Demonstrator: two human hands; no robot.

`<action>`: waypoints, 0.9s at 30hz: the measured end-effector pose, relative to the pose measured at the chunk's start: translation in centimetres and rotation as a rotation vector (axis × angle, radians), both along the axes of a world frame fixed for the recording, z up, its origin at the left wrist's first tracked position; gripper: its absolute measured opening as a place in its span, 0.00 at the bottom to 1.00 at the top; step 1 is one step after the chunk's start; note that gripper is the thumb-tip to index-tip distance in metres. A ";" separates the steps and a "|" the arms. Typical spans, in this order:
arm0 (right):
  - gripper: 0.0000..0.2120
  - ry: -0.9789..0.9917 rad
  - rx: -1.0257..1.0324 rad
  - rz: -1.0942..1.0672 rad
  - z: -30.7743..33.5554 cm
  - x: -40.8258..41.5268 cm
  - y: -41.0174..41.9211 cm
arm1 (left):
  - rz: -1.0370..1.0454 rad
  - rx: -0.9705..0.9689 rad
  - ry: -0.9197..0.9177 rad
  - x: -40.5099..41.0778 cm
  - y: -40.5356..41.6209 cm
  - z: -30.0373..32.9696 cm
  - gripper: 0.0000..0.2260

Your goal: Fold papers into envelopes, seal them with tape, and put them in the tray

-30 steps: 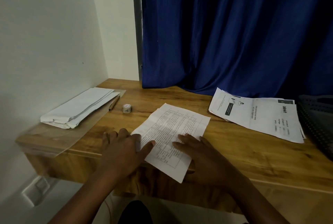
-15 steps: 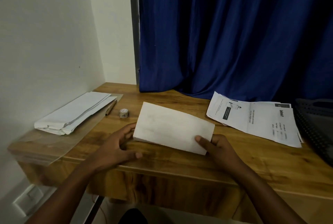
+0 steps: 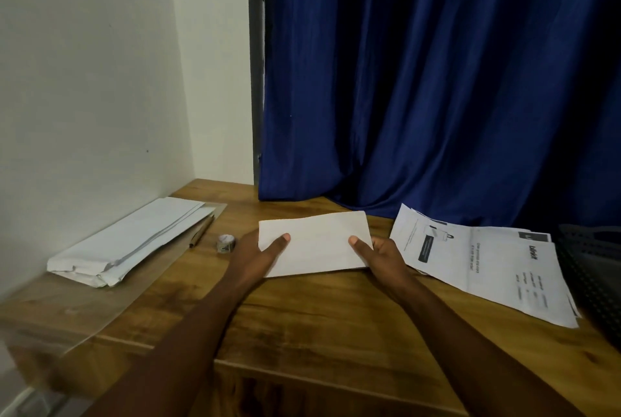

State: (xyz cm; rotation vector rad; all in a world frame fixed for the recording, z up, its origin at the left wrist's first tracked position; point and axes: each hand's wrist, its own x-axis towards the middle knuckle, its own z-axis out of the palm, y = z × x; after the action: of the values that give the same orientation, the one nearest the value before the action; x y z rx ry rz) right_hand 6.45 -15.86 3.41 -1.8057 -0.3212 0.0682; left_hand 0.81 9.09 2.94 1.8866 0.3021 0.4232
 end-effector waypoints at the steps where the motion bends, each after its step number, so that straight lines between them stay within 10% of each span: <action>1: 0.14 0.003 -0.003 -0.002 0.1 0.6 0.3 | 0.026 0.015 0.007 0.6 0.0 0.1 0.29; 9: 0.09 -0.024 0.011 -0.001 -0.4 4.9 1.2 | 0.108 0.056 -0.079 4.0 0.3 0.0 0.34; 19: 0.26 -0.089 0.114 -0.011 -1.6 6.3 1.2 | 0.008 0.034 -0.146 5.0 1.8 -1.9 0.31; 27: 0.37 -0.484 -0.491 -0.048 -1.5 4.5 1.9 | 0.027 0.160 -0.106 5.2 1.6 -2.2 0.36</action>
State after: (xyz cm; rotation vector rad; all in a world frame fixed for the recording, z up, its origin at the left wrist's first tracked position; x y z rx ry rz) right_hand 10.91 -14.00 1.87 -2.3080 -0.6454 -0.3578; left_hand 6.02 10.69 0.76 2.0090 0.2284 0.5785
